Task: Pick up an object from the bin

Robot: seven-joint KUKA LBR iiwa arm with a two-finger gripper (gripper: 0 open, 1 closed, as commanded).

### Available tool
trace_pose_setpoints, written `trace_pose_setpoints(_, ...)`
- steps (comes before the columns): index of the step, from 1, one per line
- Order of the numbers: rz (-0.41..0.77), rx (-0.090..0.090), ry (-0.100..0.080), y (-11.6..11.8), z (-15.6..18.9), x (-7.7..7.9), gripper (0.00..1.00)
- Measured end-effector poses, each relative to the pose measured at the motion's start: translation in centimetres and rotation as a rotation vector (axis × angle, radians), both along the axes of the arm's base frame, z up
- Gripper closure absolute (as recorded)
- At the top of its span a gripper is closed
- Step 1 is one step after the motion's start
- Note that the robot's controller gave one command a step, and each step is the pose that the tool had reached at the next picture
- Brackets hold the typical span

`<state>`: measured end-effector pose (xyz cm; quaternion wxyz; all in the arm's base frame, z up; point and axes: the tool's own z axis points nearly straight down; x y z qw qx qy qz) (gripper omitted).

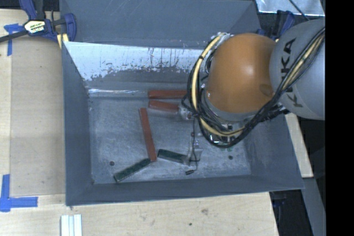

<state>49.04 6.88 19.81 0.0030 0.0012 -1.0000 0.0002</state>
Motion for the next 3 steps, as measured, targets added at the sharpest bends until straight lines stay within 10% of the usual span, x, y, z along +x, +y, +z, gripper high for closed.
trace_pose_setpoints(2,-0.029,0.002,-0.015,-2.4,-5.3,0.5,0.0)
trace_pose_setpoints(3,-0.135,0.0,-0.007,0.4,-10.5,-0.1,1.0)
